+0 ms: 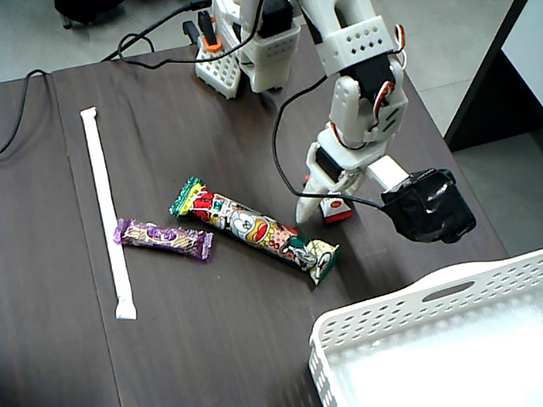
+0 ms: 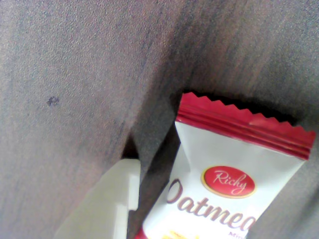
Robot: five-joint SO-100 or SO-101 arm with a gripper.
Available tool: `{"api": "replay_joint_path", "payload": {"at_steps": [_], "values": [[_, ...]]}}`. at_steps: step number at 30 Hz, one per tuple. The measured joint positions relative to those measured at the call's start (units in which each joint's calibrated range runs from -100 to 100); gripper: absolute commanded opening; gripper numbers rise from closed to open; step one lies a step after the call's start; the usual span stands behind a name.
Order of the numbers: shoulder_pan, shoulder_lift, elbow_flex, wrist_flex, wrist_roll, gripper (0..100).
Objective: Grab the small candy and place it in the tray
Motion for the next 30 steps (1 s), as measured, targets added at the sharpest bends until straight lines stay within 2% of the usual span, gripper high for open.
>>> {"api": "replay_joint_path", "payload": {"at_steps": [2, 7, 19, 23, 30], "values": [[0.0, 0.0, 0.0, 0.0, 0.0, 30], [0.0, 0.0, -0.1, 0.0, 0.0, 19], [0.0, 0.0, -0.2, 3.9, 0.0, 18], [0.1, 0.0, -0.2, 4.1, 0.0, 13], [0.1, 0.0, -0.2, 4.7, 0.0, 12]]}}
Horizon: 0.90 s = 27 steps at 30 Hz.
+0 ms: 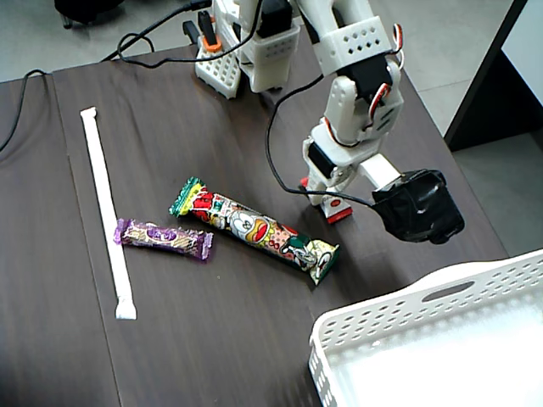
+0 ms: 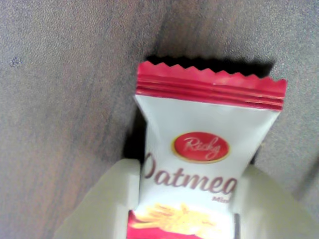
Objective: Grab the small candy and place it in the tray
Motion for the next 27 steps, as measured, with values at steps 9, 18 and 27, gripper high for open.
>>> {"api": "replay_joint_path", "payload": {"at_steps": [9, 18, 27], "values": [[0.4, 0.0, -0.5, 0.2, 0.0, 1], [2.9, 0.3, -6.2, 4.6, 0.1, 1], [5.9, 0.1, -22.2, 18.5, 0.1, 1]]}}
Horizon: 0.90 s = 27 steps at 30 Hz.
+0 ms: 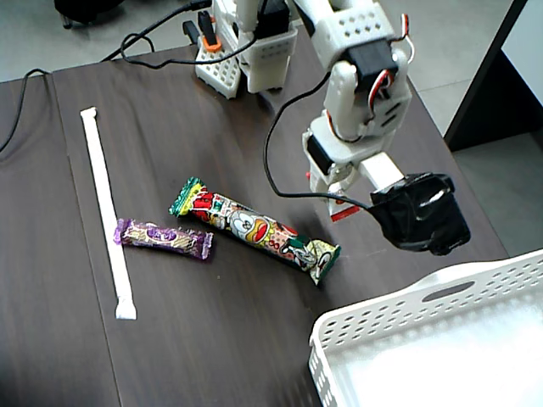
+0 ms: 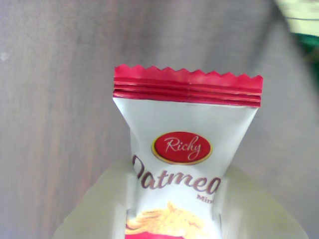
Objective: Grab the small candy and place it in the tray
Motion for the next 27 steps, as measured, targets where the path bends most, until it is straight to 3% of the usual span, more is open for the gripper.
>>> {"api": "replay_joint_path", "payload": {"at_steps": [7, 13, 18, 23, 27], "values": [[0.7, -5.8, -16.3, 10.9, 5.1, 1], [-1.0, -8.7, -23.1, 13.1, 12.2, 1], [-2.8, -7.5, -24.5, 5.5, 21.3, 1], [-4.0, -3.3, -24.8, -9.4, 32.6, 1], [-4.6, 2.4, -24.8, -21.6, 36.2, 1]]}}
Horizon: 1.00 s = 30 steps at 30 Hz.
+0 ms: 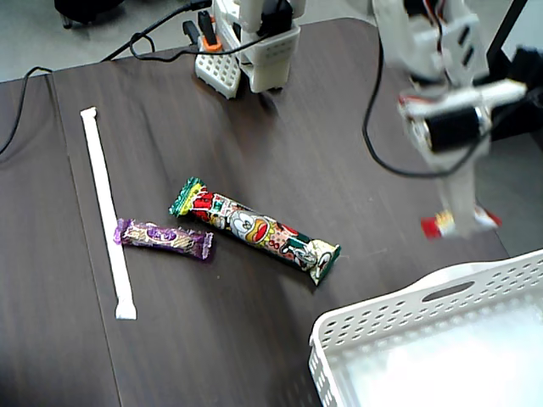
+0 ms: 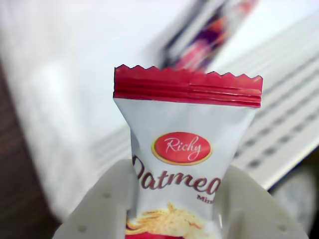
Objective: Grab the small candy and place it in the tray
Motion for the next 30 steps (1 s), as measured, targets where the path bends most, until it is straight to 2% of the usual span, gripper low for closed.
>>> {"api": "replay_joint_path", "payload": {"at_steps": [9, 18, 23, 30], "values": [[0.2, 10.7, 0.0, -19.2, 7.0, 1], [0.4, 15.6, 0.0, -34.6, 8.1, 1], [-1.0, 19.4, 0.0, -37.7, 8.1, 2], [-3.3, 21.6, 0.0, -35.0, 8.1, 19]]}}
